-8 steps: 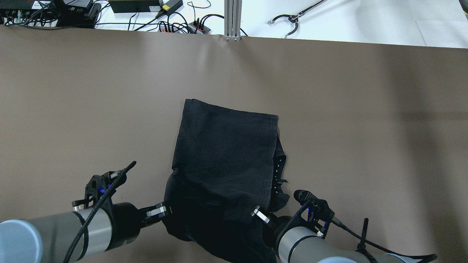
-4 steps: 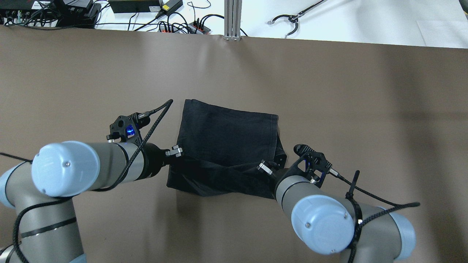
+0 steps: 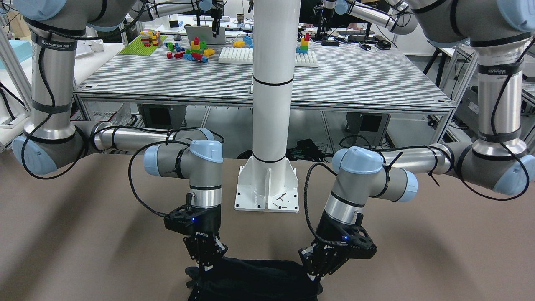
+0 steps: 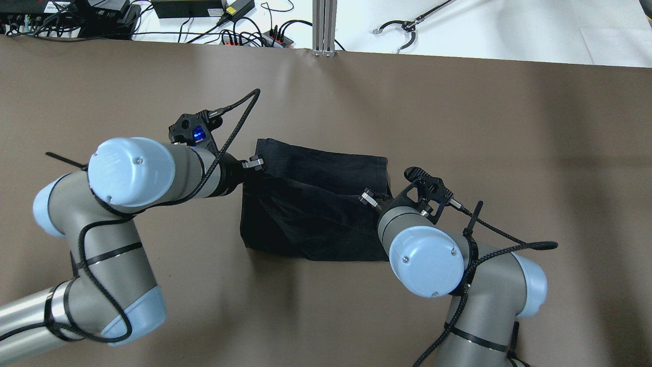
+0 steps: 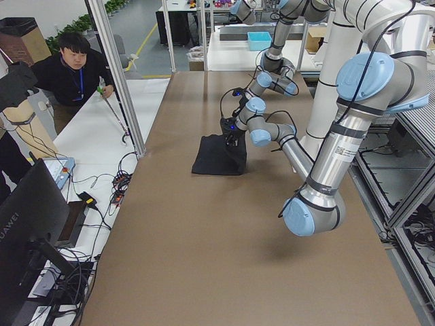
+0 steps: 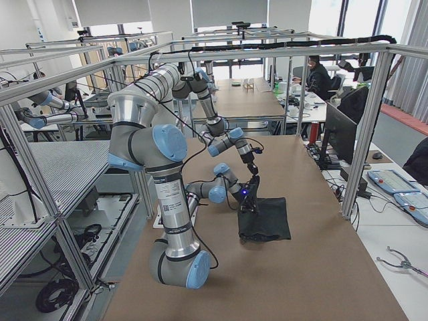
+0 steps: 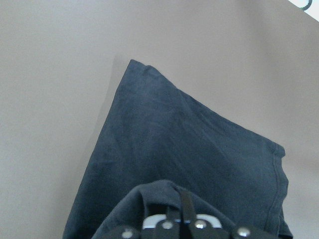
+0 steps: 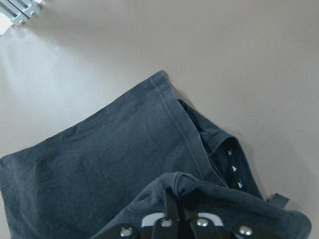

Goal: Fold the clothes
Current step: 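Lift the near end with both grippers and fold it over toward the collar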

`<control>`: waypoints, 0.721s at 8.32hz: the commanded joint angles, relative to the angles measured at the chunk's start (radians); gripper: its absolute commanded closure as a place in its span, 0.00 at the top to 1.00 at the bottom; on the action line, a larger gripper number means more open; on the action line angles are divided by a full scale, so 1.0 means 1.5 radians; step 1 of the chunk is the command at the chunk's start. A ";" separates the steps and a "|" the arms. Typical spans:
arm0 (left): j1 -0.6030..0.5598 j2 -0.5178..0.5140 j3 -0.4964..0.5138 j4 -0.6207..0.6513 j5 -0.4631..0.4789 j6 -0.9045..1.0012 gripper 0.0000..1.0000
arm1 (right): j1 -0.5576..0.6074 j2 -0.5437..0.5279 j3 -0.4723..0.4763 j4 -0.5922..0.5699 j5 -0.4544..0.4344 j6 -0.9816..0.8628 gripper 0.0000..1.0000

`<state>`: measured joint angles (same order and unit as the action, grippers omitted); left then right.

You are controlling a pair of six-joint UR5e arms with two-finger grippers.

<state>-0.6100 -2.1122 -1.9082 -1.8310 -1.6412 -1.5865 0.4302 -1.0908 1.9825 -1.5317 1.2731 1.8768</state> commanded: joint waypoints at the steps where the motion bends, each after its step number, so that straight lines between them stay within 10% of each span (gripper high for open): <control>1: -0.048 -0.083 0.121 0.000 -0.002 0.038 0.00 | 0.045 0.031 -0.107 0.071 0.012 -0.031 0.00; 5: -0.083 -0.193 0.361 -0.021 0.002 0.135 0.00 | 0.092 0.075 -0.286 0.176 0.030 -0.043 0.00; 6: -0.084 -0.199 0.391 -0.060 0.003 0.140 0.16 | 0.103 0.085 -0.327 0.216 0.030 -0.044 0.47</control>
<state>-0.7291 -2.3679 -1.4449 -1.8559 -1.6406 -1.4310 0.5544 -0.9864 1.6210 -1.3203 1.3163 1.8135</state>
